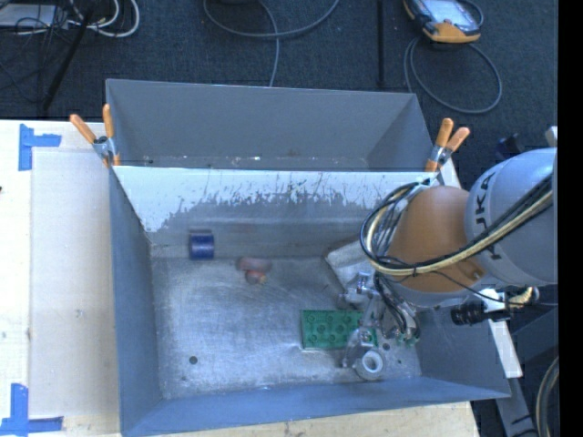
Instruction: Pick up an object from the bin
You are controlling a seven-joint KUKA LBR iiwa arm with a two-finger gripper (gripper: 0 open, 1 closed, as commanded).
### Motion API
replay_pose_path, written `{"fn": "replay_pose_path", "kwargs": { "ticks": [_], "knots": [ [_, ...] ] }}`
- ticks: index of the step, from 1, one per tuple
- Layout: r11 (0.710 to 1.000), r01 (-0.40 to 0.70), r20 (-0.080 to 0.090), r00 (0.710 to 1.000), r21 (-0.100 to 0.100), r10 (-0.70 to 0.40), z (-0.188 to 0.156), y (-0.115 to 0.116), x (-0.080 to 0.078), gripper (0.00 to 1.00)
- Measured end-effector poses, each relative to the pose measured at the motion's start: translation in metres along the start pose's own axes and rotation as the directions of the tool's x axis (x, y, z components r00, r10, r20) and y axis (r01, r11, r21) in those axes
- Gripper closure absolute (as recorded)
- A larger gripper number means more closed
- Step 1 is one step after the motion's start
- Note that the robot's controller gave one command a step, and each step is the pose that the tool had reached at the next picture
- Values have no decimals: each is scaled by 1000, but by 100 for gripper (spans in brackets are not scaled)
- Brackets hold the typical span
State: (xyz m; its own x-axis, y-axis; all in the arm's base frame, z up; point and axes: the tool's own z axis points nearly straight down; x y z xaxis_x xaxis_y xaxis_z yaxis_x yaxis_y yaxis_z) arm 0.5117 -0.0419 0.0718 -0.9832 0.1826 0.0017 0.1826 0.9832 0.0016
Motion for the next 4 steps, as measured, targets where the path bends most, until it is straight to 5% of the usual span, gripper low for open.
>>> {"fn": "replay_pose_path", "kwargs": {
  "ticks": [1, 2, 3, 4],
  "knots": [
    [1000, 2, 0, 1000, 1, -2, 0, 0, 0, 0],
    [1000, 3, 0, 1000, 0, -3, -2, 1, 0, 100],
    [1000, 7, 6, 1000, 0, -7, -63, 1, -2, 100],
    [1000, 8, 1, 1000, 1, -8, -63, 1, -1, 100]
  ]
}}
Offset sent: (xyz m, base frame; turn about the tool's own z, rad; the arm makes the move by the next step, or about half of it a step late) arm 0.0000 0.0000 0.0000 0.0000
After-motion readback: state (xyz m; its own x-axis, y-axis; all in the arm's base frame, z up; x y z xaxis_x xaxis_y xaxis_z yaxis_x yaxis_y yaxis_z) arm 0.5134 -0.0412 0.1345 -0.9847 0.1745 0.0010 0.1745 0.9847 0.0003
